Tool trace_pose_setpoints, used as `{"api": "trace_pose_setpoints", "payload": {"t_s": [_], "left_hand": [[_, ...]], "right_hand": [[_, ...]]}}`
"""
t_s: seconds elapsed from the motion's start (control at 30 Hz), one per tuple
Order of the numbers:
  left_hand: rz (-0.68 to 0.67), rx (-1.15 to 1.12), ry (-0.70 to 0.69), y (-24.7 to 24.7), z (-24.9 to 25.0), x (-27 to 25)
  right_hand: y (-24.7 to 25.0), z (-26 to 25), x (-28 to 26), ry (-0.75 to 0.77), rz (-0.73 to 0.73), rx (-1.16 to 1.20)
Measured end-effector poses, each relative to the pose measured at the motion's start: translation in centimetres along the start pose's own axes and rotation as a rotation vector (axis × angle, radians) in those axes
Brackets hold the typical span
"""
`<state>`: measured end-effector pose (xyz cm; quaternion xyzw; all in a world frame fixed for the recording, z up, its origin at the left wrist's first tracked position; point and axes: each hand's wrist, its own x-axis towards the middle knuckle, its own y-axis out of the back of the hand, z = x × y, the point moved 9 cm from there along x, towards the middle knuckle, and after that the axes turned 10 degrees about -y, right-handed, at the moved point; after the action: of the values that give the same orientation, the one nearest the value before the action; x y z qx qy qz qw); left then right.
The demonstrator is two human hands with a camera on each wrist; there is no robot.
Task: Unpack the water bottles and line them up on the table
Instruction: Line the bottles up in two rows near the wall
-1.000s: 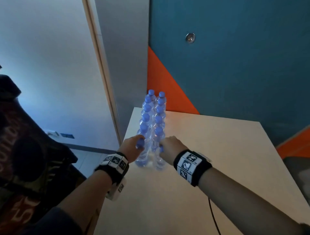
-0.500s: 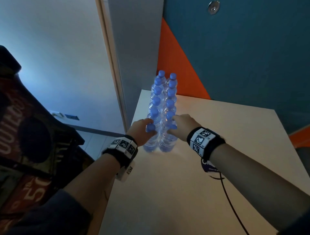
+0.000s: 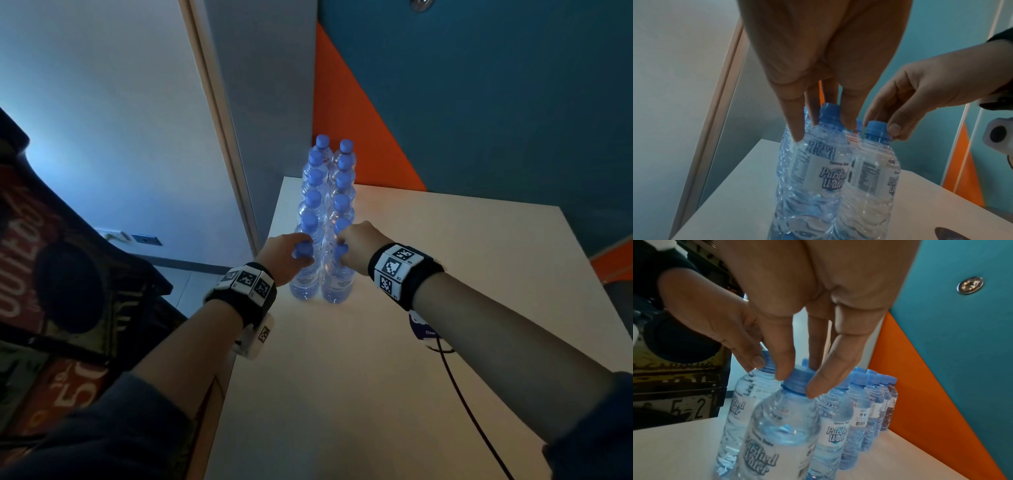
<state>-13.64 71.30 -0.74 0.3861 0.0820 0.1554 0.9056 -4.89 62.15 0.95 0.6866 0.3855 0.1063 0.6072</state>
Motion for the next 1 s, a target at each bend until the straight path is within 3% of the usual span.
{"api": "trace_pose_setpoints", "payload": {"t_s": [1.0], "left_hand": [[0.003,-0.037,0.065,-1.0,-2.6,0.6]], "right_hand": [[-1.6,0.9,0.1,-0.025,-0.008,0.026]]}}
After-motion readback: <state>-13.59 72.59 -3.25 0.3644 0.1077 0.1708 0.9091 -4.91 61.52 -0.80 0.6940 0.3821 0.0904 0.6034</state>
